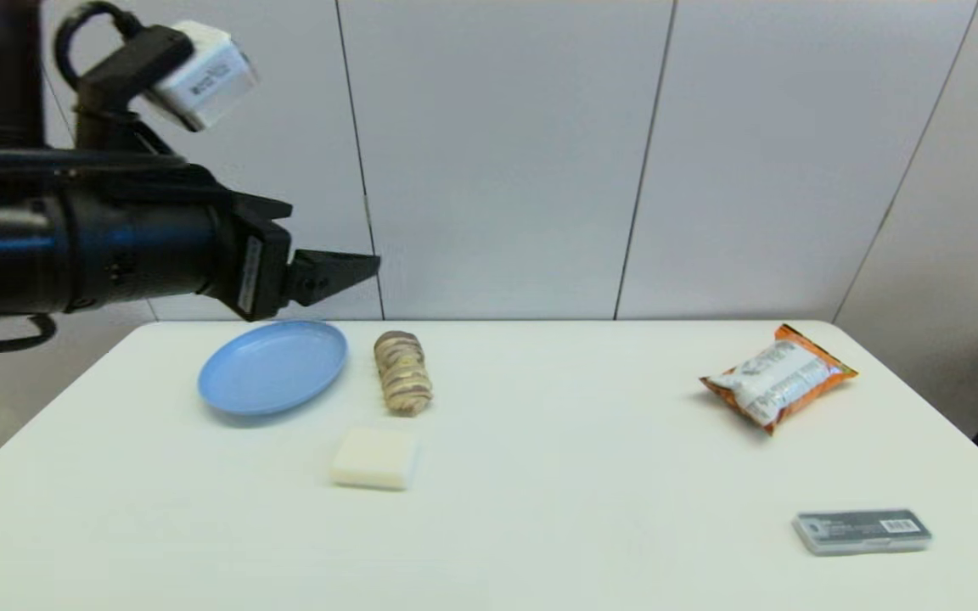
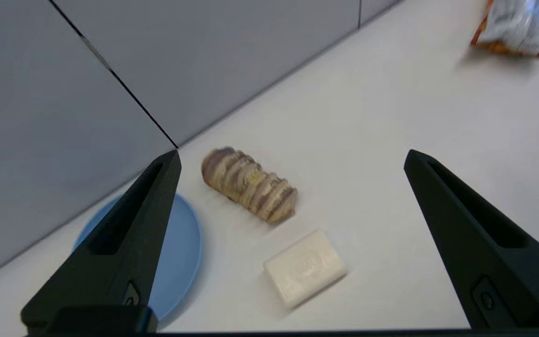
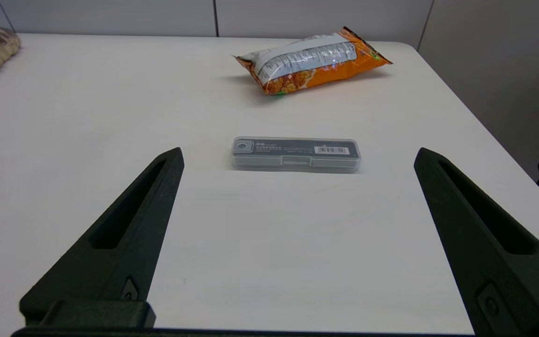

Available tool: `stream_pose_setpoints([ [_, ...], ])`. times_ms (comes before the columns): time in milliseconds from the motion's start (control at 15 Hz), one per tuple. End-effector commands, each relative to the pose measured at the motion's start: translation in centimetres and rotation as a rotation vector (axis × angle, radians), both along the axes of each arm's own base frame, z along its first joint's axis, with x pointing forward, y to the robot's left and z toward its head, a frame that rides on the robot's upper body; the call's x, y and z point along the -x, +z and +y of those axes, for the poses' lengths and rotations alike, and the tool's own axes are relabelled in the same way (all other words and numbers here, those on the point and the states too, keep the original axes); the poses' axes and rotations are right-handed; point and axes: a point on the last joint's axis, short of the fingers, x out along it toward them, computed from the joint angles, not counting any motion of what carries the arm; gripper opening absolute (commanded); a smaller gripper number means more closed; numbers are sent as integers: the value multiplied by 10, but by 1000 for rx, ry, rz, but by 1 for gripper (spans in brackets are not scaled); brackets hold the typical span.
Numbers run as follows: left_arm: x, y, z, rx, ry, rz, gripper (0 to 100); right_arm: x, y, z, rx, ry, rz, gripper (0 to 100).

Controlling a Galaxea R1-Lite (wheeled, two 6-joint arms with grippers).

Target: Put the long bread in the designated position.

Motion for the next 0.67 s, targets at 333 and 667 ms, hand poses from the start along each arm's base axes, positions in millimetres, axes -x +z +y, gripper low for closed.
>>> stream_pose_setpoints([
  [333, 103, -40, 85, 136, 186, -270, 100, 0, 0, 0, 0, 1, 1, 100],
  [667, 137, -82, 109, 180, 379, -366, 100, 0, 0, 0, 0, 1, 1, 100],
])
